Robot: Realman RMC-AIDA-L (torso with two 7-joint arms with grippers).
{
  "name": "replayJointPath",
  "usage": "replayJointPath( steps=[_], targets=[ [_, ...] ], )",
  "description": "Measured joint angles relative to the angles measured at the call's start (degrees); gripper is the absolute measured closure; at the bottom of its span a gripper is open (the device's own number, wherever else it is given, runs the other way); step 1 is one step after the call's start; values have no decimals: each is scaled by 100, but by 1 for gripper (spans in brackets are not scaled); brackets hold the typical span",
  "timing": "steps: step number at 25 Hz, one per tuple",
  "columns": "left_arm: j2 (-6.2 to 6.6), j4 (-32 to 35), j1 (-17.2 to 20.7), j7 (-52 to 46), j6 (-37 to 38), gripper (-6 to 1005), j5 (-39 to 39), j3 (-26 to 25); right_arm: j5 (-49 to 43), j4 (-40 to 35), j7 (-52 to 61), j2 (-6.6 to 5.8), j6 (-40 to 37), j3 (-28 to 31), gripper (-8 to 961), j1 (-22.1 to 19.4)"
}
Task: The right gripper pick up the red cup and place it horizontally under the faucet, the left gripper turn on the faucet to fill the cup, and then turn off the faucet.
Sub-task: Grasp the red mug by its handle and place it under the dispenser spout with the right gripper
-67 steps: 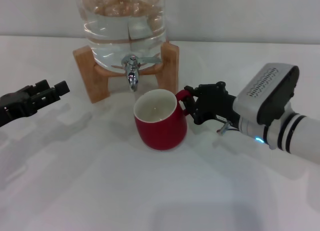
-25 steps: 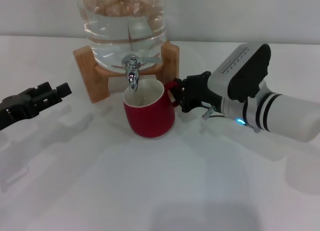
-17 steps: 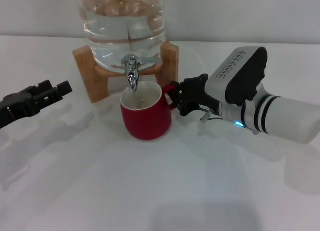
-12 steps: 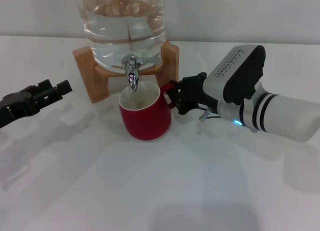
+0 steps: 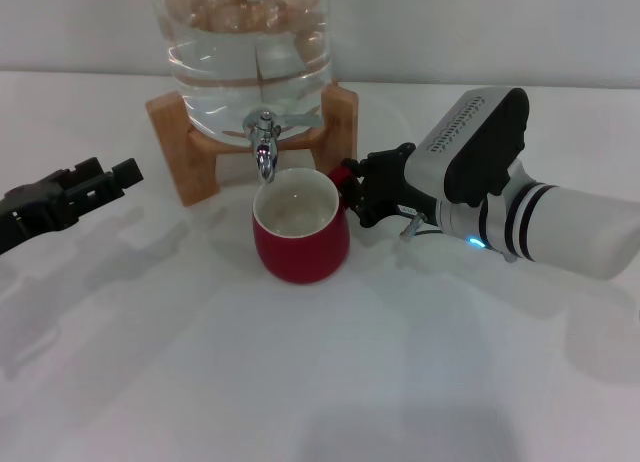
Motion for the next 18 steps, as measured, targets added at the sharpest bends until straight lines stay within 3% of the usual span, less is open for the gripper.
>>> replayJointPath(
  steps=[18],
  targets=[
    [0, -1, 1, 1, -10, 136, -2, 0, 37, 46, 40, 0, -21, -222, 814, 68]
  ],
)
